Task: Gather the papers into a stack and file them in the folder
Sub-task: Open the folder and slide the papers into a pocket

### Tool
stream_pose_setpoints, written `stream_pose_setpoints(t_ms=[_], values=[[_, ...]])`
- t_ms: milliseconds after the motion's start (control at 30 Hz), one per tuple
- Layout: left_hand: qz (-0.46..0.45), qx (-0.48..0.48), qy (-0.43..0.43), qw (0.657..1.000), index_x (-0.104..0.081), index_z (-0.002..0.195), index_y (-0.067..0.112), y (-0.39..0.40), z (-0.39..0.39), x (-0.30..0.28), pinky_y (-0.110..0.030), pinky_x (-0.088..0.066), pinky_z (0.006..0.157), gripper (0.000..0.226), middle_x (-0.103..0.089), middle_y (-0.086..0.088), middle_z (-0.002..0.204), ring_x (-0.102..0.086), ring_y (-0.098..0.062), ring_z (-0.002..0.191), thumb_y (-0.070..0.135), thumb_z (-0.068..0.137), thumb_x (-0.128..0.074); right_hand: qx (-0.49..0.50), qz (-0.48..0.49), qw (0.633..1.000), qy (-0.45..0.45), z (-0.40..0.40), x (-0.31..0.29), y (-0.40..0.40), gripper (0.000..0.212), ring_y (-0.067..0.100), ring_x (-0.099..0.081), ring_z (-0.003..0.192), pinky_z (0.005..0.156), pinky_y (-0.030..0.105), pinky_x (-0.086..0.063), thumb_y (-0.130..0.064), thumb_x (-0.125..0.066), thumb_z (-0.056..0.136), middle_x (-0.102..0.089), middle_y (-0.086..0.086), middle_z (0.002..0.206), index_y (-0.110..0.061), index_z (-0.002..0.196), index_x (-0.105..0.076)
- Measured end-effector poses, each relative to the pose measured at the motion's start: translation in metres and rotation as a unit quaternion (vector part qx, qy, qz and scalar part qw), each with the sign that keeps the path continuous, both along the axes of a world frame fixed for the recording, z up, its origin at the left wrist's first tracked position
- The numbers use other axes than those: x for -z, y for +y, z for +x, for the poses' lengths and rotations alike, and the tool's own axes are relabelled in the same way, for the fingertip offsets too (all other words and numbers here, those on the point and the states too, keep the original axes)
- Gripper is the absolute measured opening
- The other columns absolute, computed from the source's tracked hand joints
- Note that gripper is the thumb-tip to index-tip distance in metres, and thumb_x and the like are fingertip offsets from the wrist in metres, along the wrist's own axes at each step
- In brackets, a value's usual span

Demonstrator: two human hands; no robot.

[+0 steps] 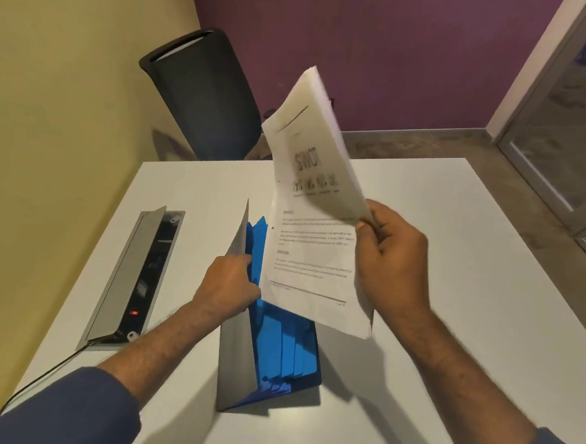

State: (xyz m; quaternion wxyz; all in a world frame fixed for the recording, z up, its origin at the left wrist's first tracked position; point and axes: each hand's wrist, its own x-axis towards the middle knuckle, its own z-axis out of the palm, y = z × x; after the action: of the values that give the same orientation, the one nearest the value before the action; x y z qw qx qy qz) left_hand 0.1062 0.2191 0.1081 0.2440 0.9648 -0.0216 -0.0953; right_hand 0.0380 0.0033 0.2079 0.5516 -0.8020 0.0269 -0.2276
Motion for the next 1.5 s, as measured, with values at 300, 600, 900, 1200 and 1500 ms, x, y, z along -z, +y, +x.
stream_pose_setpoints(t_ms=[300, 600, 900, 1200, 1500], values=[[-0.035, -0.039, -0.003, 0.999, -0.061, 0.117, 0.005, 0.003, 0.003, 0.003, -0.01, -0.038, 0.041, 0.038, -0.068, -0.006, 0.117, -0.057, -0.008, 0.061, 0.013, 0.081, -0.072, -0.071, -0.057, 0.982, 0.163, -0.016, 0.042, 0.032, 0.022, 0.004, -0.067, 0.077, 0.058, 0.019, -0.056, -0.017, -0.048, 0.097, -0.072, -0.006, 0.089, -0.022, 0.099, -0.07], [-0.112, -0.034, 0.013, 0.993, -0.062, 0.119, 0.013, -0.003, -0.005, 0.004, -0.005, -0.036, 0.035, 0.039, -0.069, -0.003, 0.117, -0.053, -0.001, 0.061, 0.016, 0.083, -0.074, -0.071, -0.099, 0.96, 0.252, 0.012, 0.051, 0.055, 0.022, 0.021, -0.064, 0.081, 0.058, 0.025, -0.053, -0.014, -0.049, 0.093, -0.066, 0.005, 0.099, -0.011, 0.107, -0.065], [-0.13, -0.048, 0.008, 0.99, -0.063, 0.121, 0.01, -0.003, -0.008, 0.002, -0.005, -0.037, 0.047, 0.042, -0.069, -0.006, 0.122, -0.055, -0.008, 0.069, 0.011, 0.08, -0.073, -0.057, -0.148, 0.946, 0.282, 0.037, 0.052, 0.076, 0.02, 0.029, -0.064, 0.088, 0.07, 0.034, -0.058, -0.007, -0.054, 0.087, -0.067, 0.013, 0.103, -0.004, 0.103, -0.064], [-0.071, -0.018, -0.011, 0.997, -0.06, 0.126, 0.012, 0.001, -0.006, -0.001, -0.009, -0.041, 0.046, 0.045, -0.066, -0.006, 0.125, -0.061, -0.015, 0.074, 0.013, 0.083, -0.072, -0.04, -0.151, 0.956, 0.247, 0.04, 0.061, 0.079, 0.018, 0.024, -0.063, 0.082, 0.064, 0.031, -0.058, -0.01, -0.052, 0.091, -0.068, 0.009, 0.098, -0.009, 0.104, -0.065], [-0.055, -0.027, -0.016, 0.998, -0.063, 0.122, 0.008, -0.006, -0.006, 0.001, -0.02, -0.053, 0.053, 0.046, -0.071, -0.012, 0.116, -0.066, -0.015, 0.067, 0.007, 0.076, -0.073, -0.071, -0.149, 0.945, 0.281, 0.025, 0.114, 0.105, 0.015, 0.016, -0.059, 0.079, 0.072, 0.03, -0.056, -0.004, -0.052, 0.093, -0.06, 0.001, 0.089, -0.008, 0.106, -0.059]])
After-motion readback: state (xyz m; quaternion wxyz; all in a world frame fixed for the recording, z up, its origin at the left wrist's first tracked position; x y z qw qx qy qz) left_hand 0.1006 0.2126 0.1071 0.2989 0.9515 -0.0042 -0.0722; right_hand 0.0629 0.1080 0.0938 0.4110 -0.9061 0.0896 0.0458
